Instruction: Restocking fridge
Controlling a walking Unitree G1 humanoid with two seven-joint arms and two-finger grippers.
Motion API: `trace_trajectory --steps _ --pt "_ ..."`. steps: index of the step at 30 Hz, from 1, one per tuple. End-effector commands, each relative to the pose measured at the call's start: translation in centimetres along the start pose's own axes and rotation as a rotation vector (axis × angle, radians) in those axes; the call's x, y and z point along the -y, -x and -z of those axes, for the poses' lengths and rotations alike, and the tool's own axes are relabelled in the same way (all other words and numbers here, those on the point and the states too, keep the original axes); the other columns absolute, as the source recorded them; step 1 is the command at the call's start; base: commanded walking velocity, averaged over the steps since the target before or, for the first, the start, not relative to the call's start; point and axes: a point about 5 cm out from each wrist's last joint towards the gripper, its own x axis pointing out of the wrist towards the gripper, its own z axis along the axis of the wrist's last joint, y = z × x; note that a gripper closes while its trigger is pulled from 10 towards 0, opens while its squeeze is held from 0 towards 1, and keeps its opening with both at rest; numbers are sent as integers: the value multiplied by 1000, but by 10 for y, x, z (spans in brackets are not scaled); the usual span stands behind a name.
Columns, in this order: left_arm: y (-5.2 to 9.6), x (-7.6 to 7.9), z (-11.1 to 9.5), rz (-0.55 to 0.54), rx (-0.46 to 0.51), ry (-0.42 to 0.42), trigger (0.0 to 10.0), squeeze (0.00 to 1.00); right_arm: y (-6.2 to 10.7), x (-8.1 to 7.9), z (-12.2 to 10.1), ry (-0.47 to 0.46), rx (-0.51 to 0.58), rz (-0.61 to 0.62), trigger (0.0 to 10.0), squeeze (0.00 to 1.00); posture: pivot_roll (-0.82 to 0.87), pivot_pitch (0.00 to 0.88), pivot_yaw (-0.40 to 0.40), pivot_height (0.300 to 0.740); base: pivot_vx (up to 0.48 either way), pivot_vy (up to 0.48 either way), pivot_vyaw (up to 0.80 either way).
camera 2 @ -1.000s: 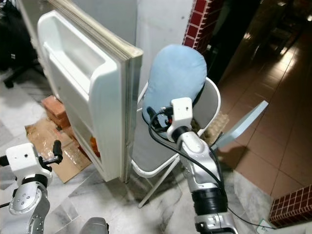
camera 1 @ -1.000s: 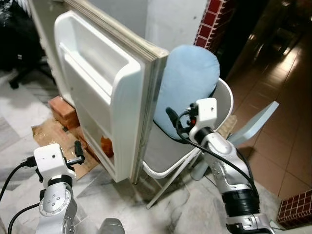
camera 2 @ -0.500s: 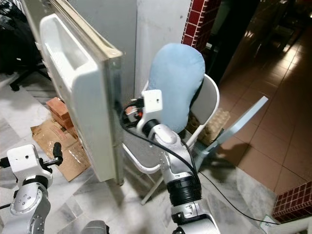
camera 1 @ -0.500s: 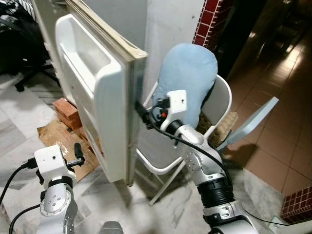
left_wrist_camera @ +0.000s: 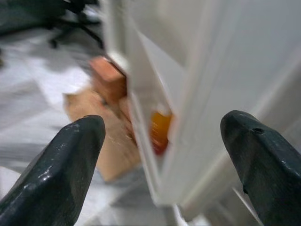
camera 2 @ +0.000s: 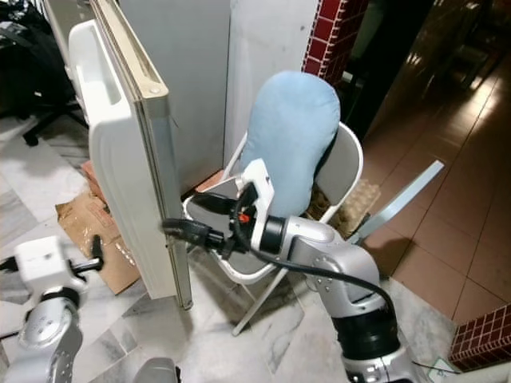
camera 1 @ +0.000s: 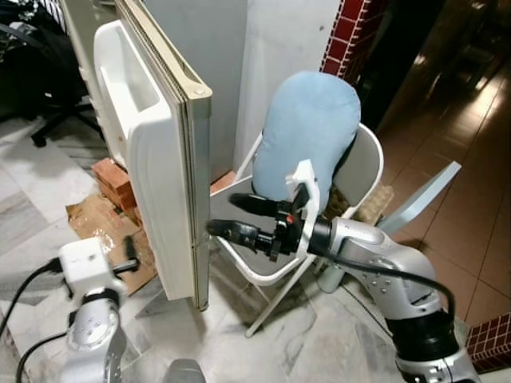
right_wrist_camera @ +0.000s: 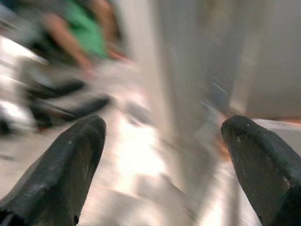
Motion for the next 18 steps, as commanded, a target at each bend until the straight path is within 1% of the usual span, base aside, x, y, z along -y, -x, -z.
trace_trajectory --steps 1,2,3,4,5,6,7,8,9,10,11,13,14,15,16,18 --pt "-10 0 -1 35 -20 -52 10000 0 6 9 3 42 2 106 10000 0 118 0 -84 740 0 0 0" --pt "-13 -1 0 43 -29 -78 10000 0 9 11 4 40 10 139 10000 0 118 0 -84 740 0 0 0" --pt "-20 -3 -1 47 -42 -79 10000 0 15 13 5 14 30 173 10000 0 108 0 -82 740 0 0 0" --pt "-34 -8 -2 48 -75 -84 10000 0 28 12 10 -28 48 204 10000 0 94 0 -80 740 0 0 0" --pt "-34 -8 -2 48 -75 -84 10000 0 28 12 10 -28 48 204 10000 0 94 0 -80 740 0 0 0" --pt "-45 -11 -4 55 -98 -97 10000 0 36 9 15 -25 46 209 10000 0 74 0 -75 740 0 0 0" --pt "-45 -11 -4 55 -98 -97 10000 0 36 9 15 -25 46 209 10000 0 74 0 -75 740 0 0 0" --pt "-58 -9 -9 101 -104 -117 10000 0 43 6 20 -11 41 219 10000 0 54 0 -71 740 0 0 0" --pt "-65 -8 -12 119 -109 -157 10000 0 46 5 23 -4 41 231 10000 0 45 0 -69 740 0 0 0" --pt "-73 -8 -20 120 -87 -185 10000 0 50 5 24 4 45 250 10000 0 38 0 -66 740 0 0 0" --pt "-85 -7 -32 105 -54 -198 10000 0 54 4 25 17 59 279 10000 0 30 0 -63 740 0 0 0" --pt "-94 -7 -41 89 -38 -205 10000 0 56 4 25 25 70 299 10000 0 21 0 -59 740 0 0 0" --pt "-94 -7 -41 89 -38 -205 10000 0 56 4 25 25 70 299 10000 0 21 0 -59 740 0 0 0" --pt "-109 -9 -54 57 -42 -198 10000 0 57 1 24 27 92 328 10000 0 -1 0 -50 740 0 0 0" --pt "-114 -10 -58 49 -49 -196 10000 0 57 -1 24 22 100 334 10000 0 -5 0 -48 740 0 0 0" --pt "-121 -5 -68 71 -47 -210 10000 0 56 -5 23 30 104 334 10000 0 -19 0 -40 740 0 0 0"
